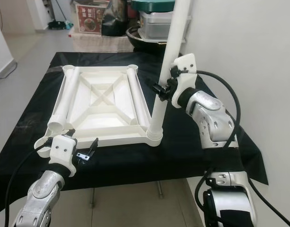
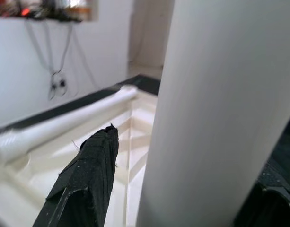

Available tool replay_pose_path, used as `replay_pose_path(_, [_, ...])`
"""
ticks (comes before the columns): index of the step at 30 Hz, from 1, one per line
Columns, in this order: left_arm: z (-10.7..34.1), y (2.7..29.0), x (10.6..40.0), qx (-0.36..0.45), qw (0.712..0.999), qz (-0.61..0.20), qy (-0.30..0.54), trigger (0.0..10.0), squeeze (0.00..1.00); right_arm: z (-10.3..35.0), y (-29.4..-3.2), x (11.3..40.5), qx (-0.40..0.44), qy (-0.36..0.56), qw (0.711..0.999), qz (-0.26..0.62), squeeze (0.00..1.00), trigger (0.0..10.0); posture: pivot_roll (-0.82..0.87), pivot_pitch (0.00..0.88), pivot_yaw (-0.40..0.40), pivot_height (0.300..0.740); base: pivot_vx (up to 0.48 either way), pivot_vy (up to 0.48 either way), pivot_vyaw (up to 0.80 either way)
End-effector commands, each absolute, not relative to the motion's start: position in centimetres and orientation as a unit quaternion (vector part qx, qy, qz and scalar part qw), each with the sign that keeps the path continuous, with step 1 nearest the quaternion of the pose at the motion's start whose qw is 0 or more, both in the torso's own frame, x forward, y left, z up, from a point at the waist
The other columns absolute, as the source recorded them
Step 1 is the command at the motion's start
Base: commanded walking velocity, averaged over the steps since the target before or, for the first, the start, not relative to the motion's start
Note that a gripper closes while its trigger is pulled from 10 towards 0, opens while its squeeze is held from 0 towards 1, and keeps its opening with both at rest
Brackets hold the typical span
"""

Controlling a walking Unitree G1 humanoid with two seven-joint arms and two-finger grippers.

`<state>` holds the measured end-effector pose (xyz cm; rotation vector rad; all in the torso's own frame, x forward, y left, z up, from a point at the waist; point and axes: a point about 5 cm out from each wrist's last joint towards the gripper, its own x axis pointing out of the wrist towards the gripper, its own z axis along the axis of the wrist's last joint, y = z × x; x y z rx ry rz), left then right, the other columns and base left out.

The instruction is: Building children table

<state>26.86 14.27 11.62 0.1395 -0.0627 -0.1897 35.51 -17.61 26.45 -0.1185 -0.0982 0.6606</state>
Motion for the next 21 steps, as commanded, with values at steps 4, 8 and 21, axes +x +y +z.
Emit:
replay_pose_path(4, [11.4,14.1,26.9,0.070,0.992,-0.103,-0.028,10.0,0.00,23.1,-15.8,36.2,-0.079,0.006,0.918,0.390,0.00,2.5,0.04,0.000,-0.069,0.740,0.000,0.000,0.00])
replay_pose_path(8, [11.4,14.3,26.8,0.072,0.992,-0.102,-0.029,10.0,0.00,22.4,-15.6,37.3,-0.066,0.025,0.927,0.367,0.00,0.0,0.06,0.000,-0.079,0.740,0.000,0.000,0.00])
replay_pose_path(21, [11.4,14.1,26.5,0.069,0.992,-0.106,-0.026,10.0,0.00,18.0,-14.3,37.1,0.094,0.078,0.992,-0.036,0.00,0.0,0.04,0.000,-0.057,0.740,0.000,0.000,0.00])
